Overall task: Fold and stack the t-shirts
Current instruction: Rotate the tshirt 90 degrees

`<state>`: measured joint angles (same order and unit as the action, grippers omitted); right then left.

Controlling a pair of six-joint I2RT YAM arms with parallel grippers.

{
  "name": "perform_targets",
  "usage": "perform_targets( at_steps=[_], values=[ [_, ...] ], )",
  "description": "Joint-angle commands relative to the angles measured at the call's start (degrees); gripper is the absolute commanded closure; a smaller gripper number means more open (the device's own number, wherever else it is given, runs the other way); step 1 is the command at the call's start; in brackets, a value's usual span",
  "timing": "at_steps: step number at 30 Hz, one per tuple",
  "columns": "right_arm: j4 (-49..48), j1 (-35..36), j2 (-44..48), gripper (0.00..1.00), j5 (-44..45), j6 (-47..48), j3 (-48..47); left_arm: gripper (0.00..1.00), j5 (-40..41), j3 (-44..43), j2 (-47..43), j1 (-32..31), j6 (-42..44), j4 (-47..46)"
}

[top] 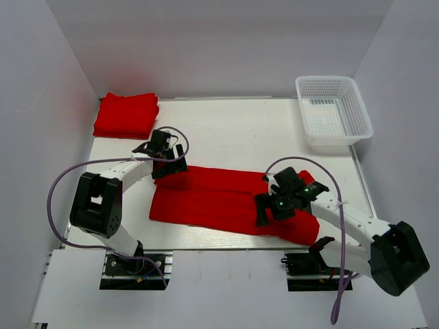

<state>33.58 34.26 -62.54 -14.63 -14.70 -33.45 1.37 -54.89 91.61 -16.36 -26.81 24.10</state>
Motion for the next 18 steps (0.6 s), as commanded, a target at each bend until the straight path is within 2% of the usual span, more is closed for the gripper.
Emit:
perform_targets(
  at_steps=[1,5,10,14,18],
  values=[
    [-2.2,2.2,-3.5,0.1,-3.0,2.3,-2.3,0.0,1.0,-1.1,-1.4,-0.3,0.9,0.6],
    [-0.3,6.0,-6.0,0.1,-3.0,3.4,-3.0,0.0,1.5,-1.1,-1.4,-0.3,0.9,1.1],
    [4.8,9.5,-4.4,0.1,0.0,-1.0,-3.8,0.0,1.5,-1.1,-1.4,-0.3,0.9,1.1],
    [9.6,12.6,-3.2,0.1,3.9,-3.8,-3.1,0.0,1.5,-1.1,-1.4,-0.3,0.9,1.1],
    [9.7,15.0,-4.5,0.1,8.1,-5.5,-1.7,0.0,1.5,-1.1,-0.9,-0.3,0.9,1.1]
  ],
)
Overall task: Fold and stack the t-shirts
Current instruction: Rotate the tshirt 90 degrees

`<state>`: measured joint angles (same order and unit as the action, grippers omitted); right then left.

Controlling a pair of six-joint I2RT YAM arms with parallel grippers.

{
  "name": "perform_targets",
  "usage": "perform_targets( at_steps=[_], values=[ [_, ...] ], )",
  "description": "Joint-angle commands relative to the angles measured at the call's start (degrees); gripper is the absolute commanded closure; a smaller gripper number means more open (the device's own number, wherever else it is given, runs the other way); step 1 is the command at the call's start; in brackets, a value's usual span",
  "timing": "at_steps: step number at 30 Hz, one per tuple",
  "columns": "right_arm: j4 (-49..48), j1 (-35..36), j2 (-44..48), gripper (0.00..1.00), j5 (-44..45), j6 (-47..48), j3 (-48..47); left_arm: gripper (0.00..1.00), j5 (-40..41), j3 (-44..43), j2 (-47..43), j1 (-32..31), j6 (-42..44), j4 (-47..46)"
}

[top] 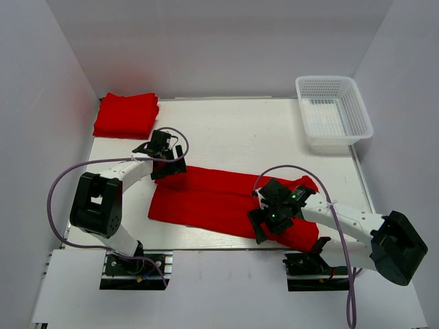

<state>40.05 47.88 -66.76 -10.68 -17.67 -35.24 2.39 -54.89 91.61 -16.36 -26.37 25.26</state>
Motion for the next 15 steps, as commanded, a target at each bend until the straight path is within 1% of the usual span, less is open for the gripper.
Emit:
perform_targets(
  at_steps=[1,3,4,5,6,7,8,11,14,15],
  values=[
    [2.0,2.6,-0.6,0.1,4.8,-2.9,-0.1,0.0,0.5,-1.1,-0.9,-0.3,0.4,0.0],
    [1.0,3.4,-2.3,0.1,6.1,-3.9,-0.7,0.0,0.0,-1.1,-0.9,-0.3,0.4,0.0],
    [0.6,3.9,-2.8,0.1,10.0,-4.6,-1.8,0.0,0.0,-1.1,-0.9,-0.3,0.4,0.0],
    [-0.8,4.3,-3.3,0.1,10.4,-6.9,-2.6,0.0,0.0,-1.1,-0.9,-0.3,0.4,0.0],
    [-0.9,4.3,-3.3,0.1,15.8,-8.4,-4.4,0.0,0.0,-1.1,-0.9,-0.3,0.4,0.0],
    [-1.7,4.5,-3.3,0.1,17.8,-9.4,-4.7,0.0,0.0,-1.1,-1.6,-0.3,0.4,0.0],
    [-2.0,4.5,-2.3,0.1,20.2,-12.8,-5.0,0.0,0.0,-1.1,-1.6,-0.3,0.4,0.0],
    [-3.3,4.2,-0.2,0.1,22.4,-17.2,-4.5,0.0,0.0,-1.1,-2.1,-0.3,0.4,0.0],
    [-4.8,3.9,2.3,0.1,22.7,-18.7,-3.0,0.0,0.0,-0.6,-2.7,-0.3,0.4,0.0],
    [-6.7,3.9,3.2,0.1,22.5,-19.2,-1.9,0.0,0.0,-0.6,-2.7,-0.3,0.4,0.0]
  ],
)
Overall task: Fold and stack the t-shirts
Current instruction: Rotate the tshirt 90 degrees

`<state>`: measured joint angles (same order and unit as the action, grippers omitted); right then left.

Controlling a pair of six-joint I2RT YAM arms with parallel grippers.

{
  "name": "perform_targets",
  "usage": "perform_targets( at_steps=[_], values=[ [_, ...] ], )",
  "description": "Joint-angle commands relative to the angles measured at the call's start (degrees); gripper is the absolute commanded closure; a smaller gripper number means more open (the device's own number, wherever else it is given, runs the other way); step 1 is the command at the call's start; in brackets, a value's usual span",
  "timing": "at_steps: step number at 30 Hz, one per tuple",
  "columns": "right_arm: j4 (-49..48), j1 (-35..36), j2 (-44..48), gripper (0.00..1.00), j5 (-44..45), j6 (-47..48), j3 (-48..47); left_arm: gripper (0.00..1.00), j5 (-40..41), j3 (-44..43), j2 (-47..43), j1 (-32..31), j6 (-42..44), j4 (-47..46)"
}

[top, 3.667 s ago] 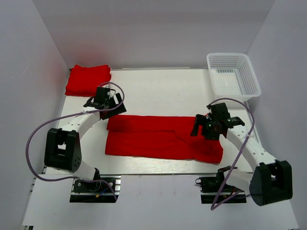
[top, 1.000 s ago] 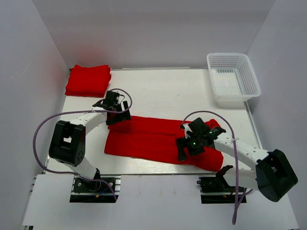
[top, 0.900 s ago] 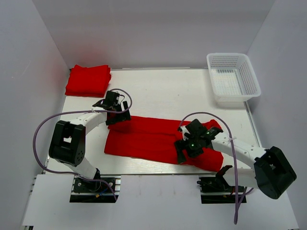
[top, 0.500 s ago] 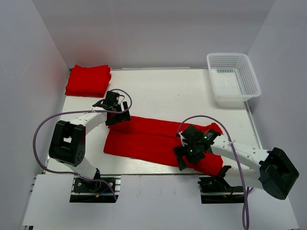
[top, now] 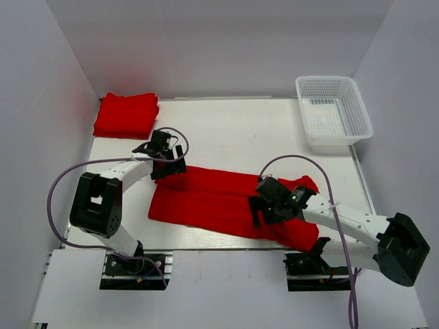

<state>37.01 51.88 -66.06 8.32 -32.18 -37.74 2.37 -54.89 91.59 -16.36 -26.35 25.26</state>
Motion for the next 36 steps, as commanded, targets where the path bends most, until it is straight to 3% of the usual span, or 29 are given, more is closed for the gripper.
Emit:
perform_targets(
  at_steps=[1,4,7,12,17,25,36],
  values=[
    [-4.1,-0.2,2.7,0.1,3.4,-5.3,0.9,0.0,0.0,-0.6,-2.6,-0.3,0.4,0.0],
    [-6.6,-0.4,2.1,0.1,1.9,-6.6,2.3,0.0,0.0,-0.6,-2.6,-0.3,0.4,0.5],
    [-7.0,-0.7,0.6,0.18,2.1,-8.5,2.9,0.0,0.0,-0.6,-3.2,-0.3,0.4,0.5],
    [-1.4,-0.8,-0.5,0.5,8.3,-16.2,1.8,0.0,-0.5,-0.6,-3.2,-0.3,0.9,0.5],
    [-2.6,-0.7,1.3,0.67,10.4,-16.2,2.7,0.0,-1.1,-0.6,-3.2,-0.3,0.9,0.5],
    [-4.1,-0.5,2.9,0.96,7.9,-8.5,3.1,0.0,-2.2,-0.6,-3.2,-0.3,0.9,0.0],
    [-2.2,2.7,-0.5,1.0,-2.6,5.1,1.9,0.0,-2.7,0.0,-3.2,-0.9,0.9,-0.6]
  ],
)
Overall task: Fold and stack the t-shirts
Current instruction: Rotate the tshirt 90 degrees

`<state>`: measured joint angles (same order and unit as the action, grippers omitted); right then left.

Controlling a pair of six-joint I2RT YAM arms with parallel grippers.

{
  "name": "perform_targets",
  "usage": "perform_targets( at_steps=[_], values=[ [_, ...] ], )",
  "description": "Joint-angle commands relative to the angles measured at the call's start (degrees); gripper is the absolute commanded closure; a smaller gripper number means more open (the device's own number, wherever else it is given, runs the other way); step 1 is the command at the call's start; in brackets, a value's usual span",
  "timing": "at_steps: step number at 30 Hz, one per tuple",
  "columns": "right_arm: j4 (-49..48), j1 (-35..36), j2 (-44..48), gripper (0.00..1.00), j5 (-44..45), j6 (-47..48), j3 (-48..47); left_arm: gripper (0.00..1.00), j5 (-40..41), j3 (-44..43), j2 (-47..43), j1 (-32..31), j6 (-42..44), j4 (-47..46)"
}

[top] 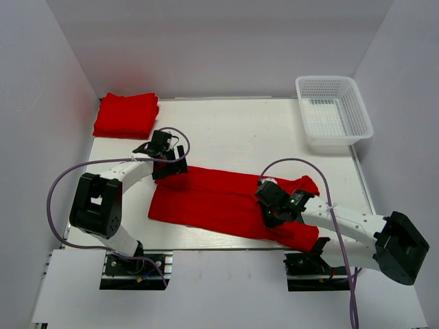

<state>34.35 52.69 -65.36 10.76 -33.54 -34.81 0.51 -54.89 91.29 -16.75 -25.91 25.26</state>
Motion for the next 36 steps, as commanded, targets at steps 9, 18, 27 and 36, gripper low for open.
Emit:
perform_targets(
  at_steps=[9,18,27,36],
  values=[
    [2.1,8.3,-4.9,1.0,-3.5,11.4,-3.4,0.0,-0.9,0.5,-2.3,-0.5,0.0,-0.6],
    [1.2,12.4,-1.9,0.73,-1.1,9.7,-2.5,0.0,-0.3,1.6,-2.3,-0.5,-0.5,-0.6],
    [0.4,14.1,6.9,0.41,-1.6,9.8,-1.9,0.0,0.7,1.6,-2.3,-0.5,-1.1,-0.6],
    [-1.4,13.7,10.0,0.24,10.5,3.8,-3.2,0.0,0.7,1.6,-2.3,-0.5,-1.1,-0.6]
  ],
)
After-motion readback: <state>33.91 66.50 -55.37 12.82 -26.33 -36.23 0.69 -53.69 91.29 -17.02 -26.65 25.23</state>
